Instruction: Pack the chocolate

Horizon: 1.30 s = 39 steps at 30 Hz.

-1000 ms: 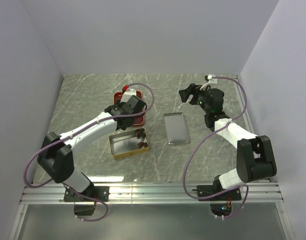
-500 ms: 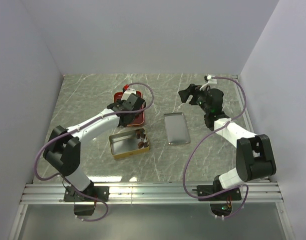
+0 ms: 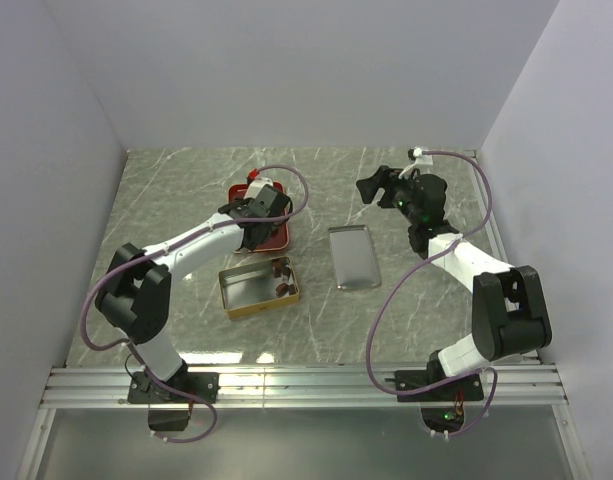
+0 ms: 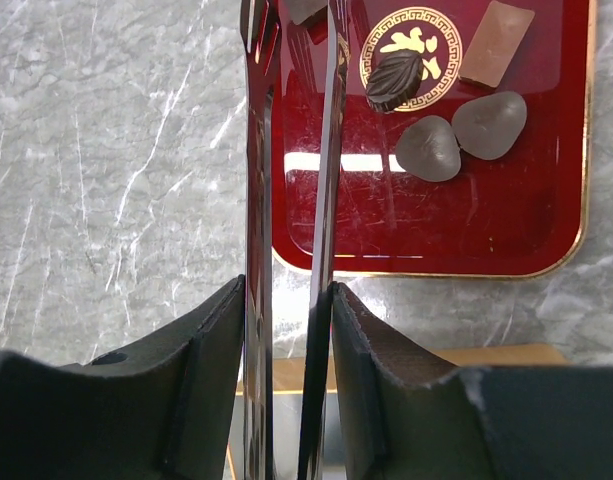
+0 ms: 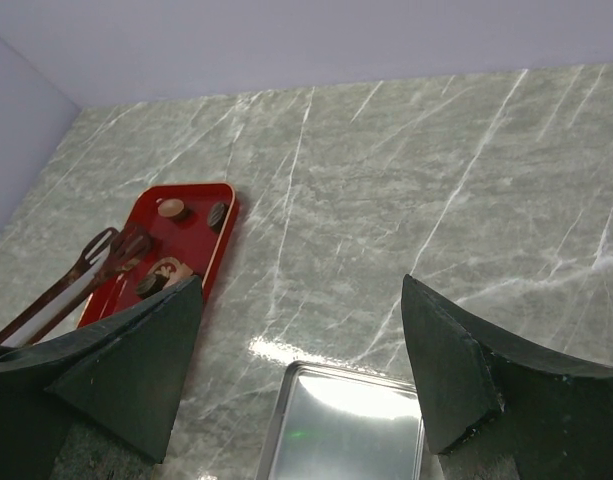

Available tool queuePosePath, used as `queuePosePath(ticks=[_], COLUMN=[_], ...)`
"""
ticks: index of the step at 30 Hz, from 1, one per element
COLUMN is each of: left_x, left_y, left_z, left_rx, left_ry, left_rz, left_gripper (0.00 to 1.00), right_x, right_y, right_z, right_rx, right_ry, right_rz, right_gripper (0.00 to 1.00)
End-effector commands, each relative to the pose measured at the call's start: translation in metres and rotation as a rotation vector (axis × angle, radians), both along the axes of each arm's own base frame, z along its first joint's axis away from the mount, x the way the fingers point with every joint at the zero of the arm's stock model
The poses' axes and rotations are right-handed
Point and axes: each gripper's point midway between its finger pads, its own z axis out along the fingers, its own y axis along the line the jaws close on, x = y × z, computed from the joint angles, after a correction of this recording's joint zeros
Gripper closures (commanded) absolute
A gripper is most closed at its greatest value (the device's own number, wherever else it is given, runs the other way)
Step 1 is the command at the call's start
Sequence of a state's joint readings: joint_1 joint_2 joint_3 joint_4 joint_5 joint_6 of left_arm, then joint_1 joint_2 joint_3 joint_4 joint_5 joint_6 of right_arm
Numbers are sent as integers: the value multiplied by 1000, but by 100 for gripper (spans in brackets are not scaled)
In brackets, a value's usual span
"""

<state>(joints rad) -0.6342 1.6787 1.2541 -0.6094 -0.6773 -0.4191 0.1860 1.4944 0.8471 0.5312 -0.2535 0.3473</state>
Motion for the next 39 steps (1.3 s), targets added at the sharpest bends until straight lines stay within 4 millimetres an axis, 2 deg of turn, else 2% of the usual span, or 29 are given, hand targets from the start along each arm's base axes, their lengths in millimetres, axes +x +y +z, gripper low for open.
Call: queuePosePath(ticks=[1,13,26,32,36,39], left_x=[14,24,34,35,33,28], left_y=[-3,6,4,6,6,6], left_z=[14,10,3,1,9,24], left_rx=[-17,-15,-19,-6,-16,-36], left_ry=[-44,-42,-31,-19,-32,-56], left_rz=[9,16,0,3,-1,-11], left_gripper=[56,56,56,63,66,67], right_x=[10,11,13,13,13,12], right_y=[-1,0,0,1,1,1], right_z=[23,20,17,16,16,17], right_rx=[2,-1,-4,-4,-4,-3], right_ry=[-61,-52,-42,-38,-39,-41], right_rz=[0,4,5,7,7,10], right_gripper=[13,13,13,13,13,13])
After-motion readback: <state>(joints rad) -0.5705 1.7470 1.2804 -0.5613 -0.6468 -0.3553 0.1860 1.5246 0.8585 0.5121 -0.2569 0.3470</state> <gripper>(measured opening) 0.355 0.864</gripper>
